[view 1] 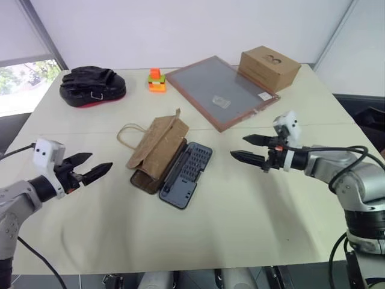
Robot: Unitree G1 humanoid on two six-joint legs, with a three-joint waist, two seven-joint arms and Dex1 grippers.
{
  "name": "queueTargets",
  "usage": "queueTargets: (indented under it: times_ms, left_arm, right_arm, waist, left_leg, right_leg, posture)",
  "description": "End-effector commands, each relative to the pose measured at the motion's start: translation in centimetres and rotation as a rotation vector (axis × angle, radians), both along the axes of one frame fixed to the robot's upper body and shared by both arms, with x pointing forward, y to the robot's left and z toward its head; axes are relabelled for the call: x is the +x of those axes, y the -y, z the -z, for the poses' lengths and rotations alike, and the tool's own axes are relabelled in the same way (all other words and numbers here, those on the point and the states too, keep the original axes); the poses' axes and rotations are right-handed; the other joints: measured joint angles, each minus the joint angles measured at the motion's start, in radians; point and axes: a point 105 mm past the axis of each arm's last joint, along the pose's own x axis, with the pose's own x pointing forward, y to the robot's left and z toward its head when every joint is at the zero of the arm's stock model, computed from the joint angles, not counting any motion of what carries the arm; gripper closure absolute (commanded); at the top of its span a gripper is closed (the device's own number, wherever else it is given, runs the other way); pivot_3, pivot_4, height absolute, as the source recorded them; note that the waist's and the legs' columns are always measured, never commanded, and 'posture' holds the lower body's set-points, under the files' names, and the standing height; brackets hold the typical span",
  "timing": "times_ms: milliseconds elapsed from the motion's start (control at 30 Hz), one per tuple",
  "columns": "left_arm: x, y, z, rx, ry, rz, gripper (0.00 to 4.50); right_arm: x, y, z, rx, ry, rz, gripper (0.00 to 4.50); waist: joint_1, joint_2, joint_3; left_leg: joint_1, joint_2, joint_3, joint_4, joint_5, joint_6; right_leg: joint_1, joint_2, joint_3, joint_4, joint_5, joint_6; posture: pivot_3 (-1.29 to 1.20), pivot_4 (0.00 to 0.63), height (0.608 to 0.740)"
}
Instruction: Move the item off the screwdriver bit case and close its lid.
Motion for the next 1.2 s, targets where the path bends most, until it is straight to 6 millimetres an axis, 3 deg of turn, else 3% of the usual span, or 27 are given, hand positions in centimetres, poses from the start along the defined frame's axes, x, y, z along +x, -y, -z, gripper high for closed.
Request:
queueTargets:
  times_ms: [33, 133, 1000, 1067, 1200]
  left_arm:
    - [-0.2, 0.0, -0.9, 0.015, 0.031, 0.013, 0.06]
    - [-0.2, 0.1, -1.7, -0.009, 0.057, 0.016, 0.06]
    - [-0.4, 0.8, -1.7, -0.024, 0.048, 0.060, 0.06]
    - [-0.5, 1.3, -2.0, -0.029, 0.058, 0.082, 0.06]
    - [-0.5, 4.5, -3.2, 0.008, 0.119, 0.198, 0.06]
  right_arm:
    - [-0.2, -0.5, -1.3, 0.002, 0.066, -0.021, 0.03]
    - [-0.1, -0.5, -1.3, 0.001, 0.067, -0.020, 0.03]
    - [0.1, -1.3, -1.1, -0.044, 0.108, -0.059, 0.03]
    - [0.1, -1.3, -1.0, -0.049, 0.110, -0.058, 0.03]
    - [0.1, -1.4, -1.0, -0.054, 0.114, -0.056, 0.03]
  waist:
    - [0.000, 0.000, 0.000]
    - [0.000, 0.000, 0.000]
    - [0.000, 0.000, 0.000]
    - [0.000, 0.000, 0.000]
    - [0.002, 0.000, 0.000]
  left_leg:
    - [0.000, 0.000, 0.000, 0.000, 0.000, 0.000]
    - [0.000, 0.000, 0.000, 0.000, 0.000, 0.000]
    - [0.000, 0.000, 0.000, 0.000, 0.000, 0.000]
    - [0.000, 0.000, 0.000, 0.000, 0.000, 0.000]
    - [0.000, 0.000, 0.000, 0.000, 0.000, 0.000]
  right_leg:
    - [0.000, 0.000, 0.000, 0.000, 0.000, 0.000]
    - [0.000, 0.000, 0.000, 0.000, 0.000, 0.000]
    - [0.000, 0.000, 0.000, 0.000, 0.000, 0.000]
    - [0.000, 0.000, 0.000, 0.000, 0.000, 0.000]
    - [0.000, 0.000, 0.000, 0.000, 0.000, 0.000]
  posture:
    - [0.00, 0.150, 0.740]
    - [0.00, 0.150, 0.740]
    - [0.00, 0.150, 0.740]
    - [0.00, 0.150, 0.740]
    - [0.00, 0.150, 0.740]
